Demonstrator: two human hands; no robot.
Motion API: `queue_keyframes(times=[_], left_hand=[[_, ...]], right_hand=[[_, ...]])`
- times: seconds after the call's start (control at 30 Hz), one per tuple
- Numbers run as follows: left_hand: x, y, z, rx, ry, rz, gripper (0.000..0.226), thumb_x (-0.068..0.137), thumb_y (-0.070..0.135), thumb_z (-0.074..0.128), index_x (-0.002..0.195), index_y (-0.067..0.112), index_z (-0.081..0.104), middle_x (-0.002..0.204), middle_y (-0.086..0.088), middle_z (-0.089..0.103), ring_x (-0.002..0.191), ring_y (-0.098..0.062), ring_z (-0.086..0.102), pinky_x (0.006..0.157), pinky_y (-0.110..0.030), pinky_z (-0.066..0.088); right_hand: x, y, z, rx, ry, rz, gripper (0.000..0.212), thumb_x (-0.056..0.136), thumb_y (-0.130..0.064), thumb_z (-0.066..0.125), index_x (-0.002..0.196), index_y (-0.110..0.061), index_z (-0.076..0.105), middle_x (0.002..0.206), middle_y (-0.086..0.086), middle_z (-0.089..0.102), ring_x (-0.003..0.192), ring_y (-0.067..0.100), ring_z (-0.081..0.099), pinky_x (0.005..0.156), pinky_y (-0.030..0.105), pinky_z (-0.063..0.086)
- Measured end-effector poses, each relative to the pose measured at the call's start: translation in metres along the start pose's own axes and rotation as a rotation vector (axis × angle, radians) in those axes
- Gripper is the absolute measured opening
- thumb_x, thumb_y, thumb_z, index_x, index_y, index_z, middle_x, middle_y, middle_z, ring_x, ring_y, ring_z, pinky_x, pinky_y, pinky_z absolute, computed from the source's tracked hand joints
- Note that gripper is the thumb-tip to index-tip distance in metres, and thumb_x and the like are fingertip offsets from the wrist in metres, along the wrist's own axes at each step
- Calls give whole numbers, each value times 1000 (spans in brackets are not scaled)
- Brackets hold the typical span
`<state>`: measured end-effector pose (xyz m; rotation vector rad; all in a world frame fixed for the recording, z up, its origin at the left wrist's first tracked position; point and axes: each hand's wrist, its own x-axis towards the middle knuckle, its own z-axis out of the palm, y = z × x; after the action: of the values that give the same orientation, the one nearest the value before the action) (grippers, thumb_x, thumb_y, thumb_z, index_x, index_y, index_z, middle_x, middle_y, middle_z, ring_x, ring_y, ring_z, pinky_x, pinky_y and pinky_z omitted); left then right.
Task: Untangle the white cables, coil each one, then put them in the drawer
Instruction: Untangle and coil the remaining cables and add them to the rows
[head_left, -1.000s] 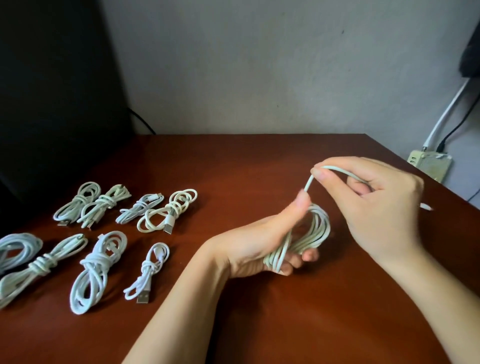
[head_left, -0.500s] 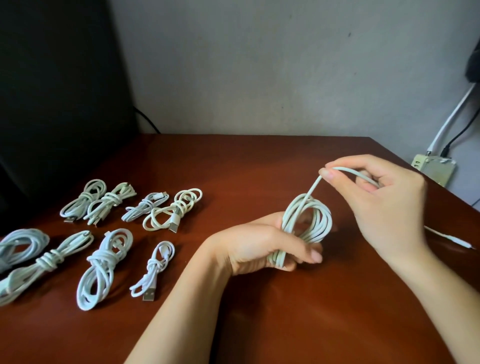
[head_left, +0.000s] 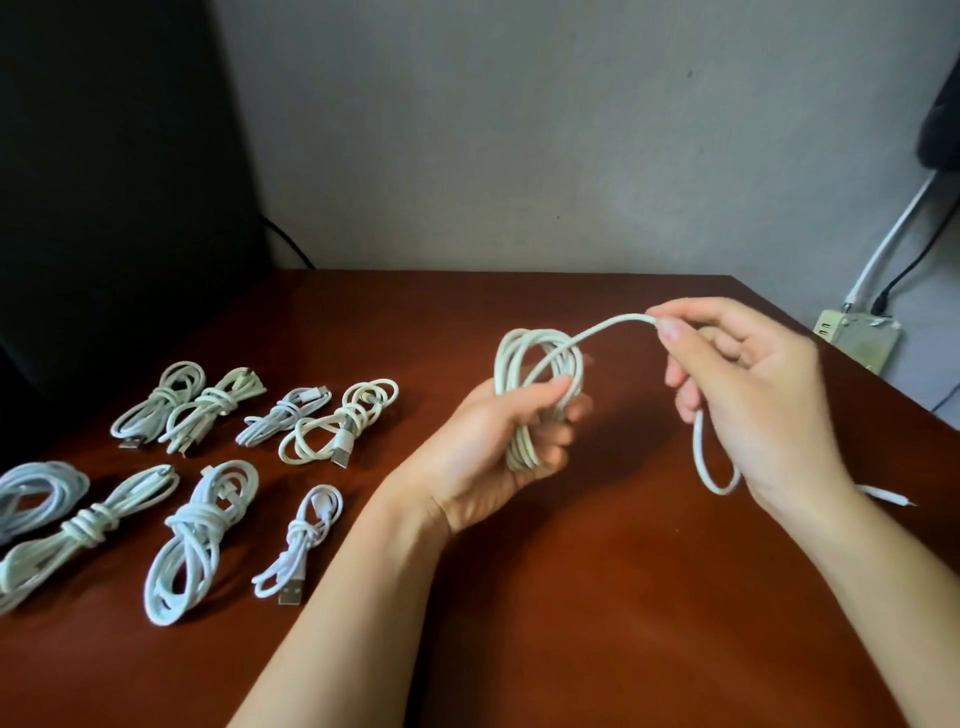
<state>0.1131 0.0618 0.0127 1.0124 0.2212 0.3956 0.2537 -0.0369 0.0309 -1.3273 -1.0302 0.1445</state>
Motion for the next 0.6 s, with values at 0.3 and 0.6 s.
queue_keyframes(times=[0.3,0.6], left_hand=[[-2,10,-8,-365,64,95,34,76,6,45,108,9,55,68,0,45,50,-4,30,42,-10,29],[-2,5,-5,-170,149,-2,41,61,-5,39,98,4,53,69,-4,44,53,-6,23,46,-13,21]], right_hand=[[-4,5,5,-60,-322,107,16,88,-12,63,98,-25,65,66,-3,66,59,9,65,56,18,50],[-7,5,9,33,-337,91,24,85,-34,56,107,-31,61,95,-2,69,91,16,69,78,27,54]])
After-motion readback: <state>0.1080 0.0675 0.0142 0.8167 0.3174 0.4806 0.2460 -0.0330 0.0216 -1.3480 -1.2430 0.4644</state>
